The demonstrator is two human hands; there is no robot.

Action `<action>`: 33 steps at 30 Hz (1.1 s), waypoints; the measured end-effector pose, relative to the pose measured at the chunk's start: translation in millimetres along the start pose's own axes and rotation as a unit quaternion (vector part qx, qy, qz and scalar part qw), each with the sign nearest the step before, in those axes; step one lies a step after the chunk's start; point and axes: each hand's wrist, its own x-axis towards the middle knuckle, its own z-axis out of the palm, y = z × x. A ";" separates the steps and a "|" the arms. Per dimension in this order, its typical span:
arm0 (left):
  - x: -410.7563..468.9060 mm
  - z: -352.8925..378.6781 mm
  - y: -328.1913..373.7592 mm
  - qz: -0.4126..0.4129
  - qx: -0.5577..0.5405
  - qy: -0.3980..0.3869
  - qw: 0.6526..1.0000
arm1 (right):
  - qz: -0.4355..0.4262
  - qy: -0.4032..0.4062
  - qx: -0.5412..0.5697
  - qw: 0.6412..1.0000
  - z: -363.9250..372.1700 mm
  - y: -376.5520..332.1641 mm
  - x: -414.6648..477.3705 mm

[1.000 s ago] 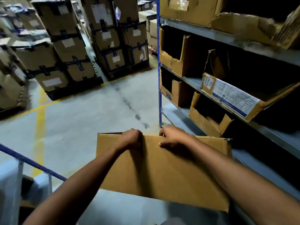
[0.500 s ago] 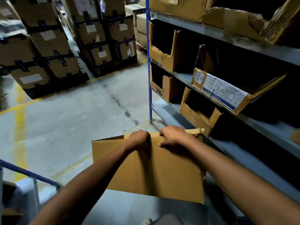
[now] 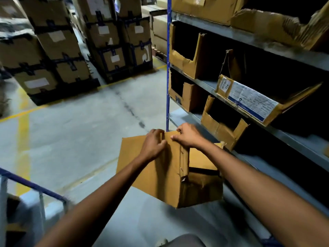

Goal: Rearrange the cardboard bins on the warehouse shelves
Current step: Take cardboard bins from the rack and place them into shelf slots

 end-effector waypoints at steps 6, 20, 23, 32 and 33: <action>-35.4 0.4 15.2 0.005 -0.108 -0.130 0.986 | 0.029 0.040 0.097 0.994 22.0 -19.9 10.0; -22.0 -47.1 -27.4 -0.282 -0.010 0.096 0.955 | 0.026 0.053 0.073 0.996 14.8 3.0 13.9; -15.3 -61.1 -40.4 -0.289 -0.006 0.088 0.953 | 0.097 0.125 -0.084 0.984 11.8 38.9 -0.9; 0.7 -75.9 -33.9 -0.229 0.018 0.064 0.971 | 0.347 0.043 0.432 0.831 7.4 87.2 -21.4; 1.1 -76.5 -32.1 -0.218 0.022 0.061 0.974 | 0.367 0.032 0.478 0.797 5.4 89.3 -23.0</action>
